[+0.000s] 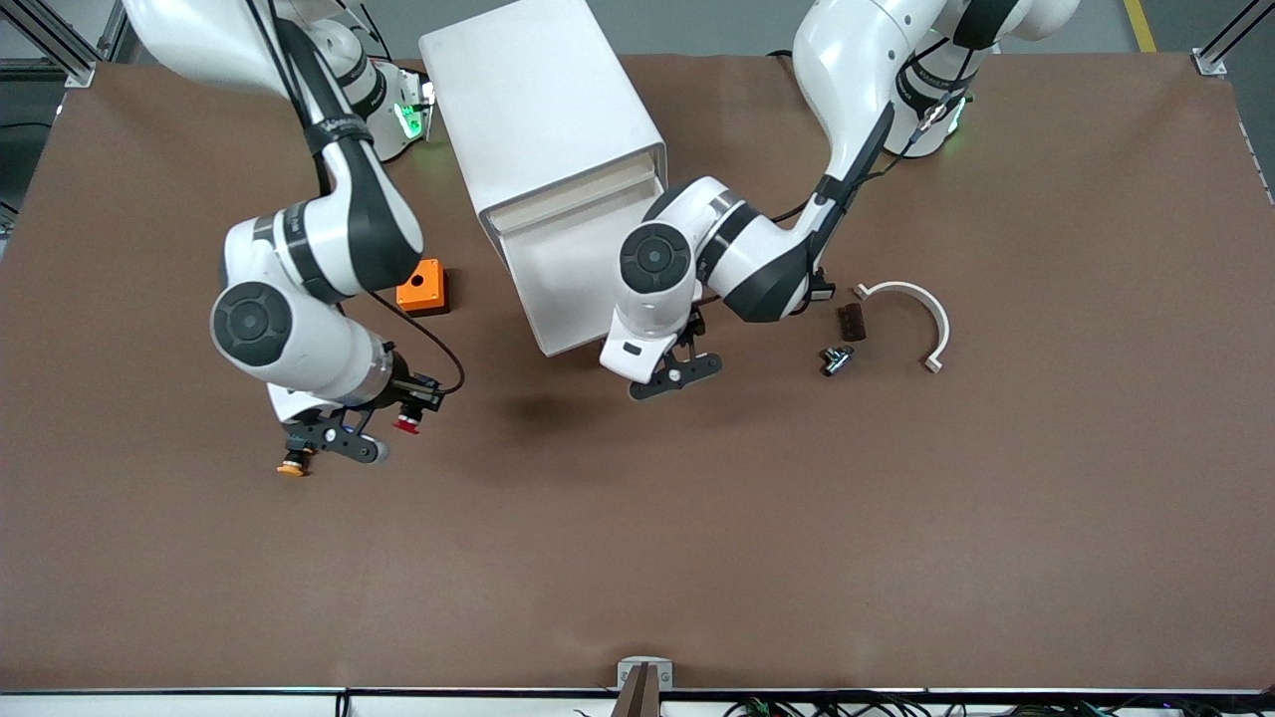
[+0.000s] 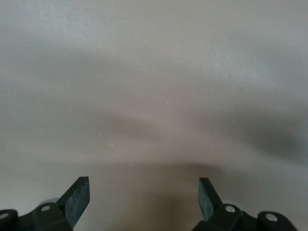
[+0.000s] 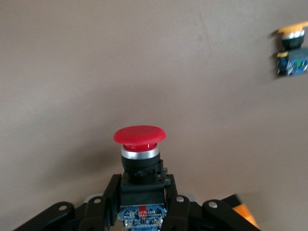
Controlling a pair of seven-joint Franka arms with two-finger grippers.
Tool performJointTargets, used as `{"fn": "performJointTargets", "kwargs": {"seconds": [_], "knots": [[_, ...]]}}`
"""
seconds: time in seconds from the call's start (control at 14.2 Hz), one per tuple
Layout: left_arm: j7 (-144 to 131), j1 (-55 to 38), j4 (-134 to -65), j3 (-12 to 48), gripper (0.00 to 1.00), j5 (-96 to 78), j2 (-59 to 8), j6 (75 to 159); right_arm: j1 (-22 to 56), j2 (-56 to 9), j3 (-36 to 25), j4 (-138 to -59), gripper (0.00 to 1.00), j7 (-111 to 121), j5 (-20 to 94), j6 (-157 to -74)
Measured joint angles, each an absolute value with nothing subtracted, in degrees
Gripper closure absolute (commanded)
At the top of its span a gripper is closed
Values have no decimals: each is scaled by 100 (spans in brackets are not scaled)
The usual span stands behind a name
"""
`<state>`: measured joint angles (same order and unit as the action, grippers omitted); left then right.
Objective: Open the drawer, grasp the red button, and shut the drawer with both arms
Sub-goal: 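Carry the red button with the right gripper while the left gripper pushes the drawer shut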
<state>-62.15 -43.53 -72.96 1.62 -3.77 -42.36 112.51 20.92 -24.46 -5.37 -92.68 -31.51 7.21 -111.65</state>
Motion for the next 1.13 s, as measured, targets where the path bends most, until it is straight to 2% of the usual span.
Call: {"fn": "performJointTargets", "kwargs": {"seconds": [0.35, 0.78, 1.13], "knots": [[-6377, -4696, -7294, 165, 1, -512, -4235, 11266, 1477, -2435, -547, -9807, 100, -1981, 689, -11731], [-6540, -4996, -7294, 163, 1, -920, -4235, 11266, 1451, -2440, -518, -9992, 100, -1950, 419, -12039], [-6572, -5173, -7348, 164, 1, -1331, -4235, 11263, 1450, -2579, -514, -10537, 100, -1950, 223, -12774]]}}
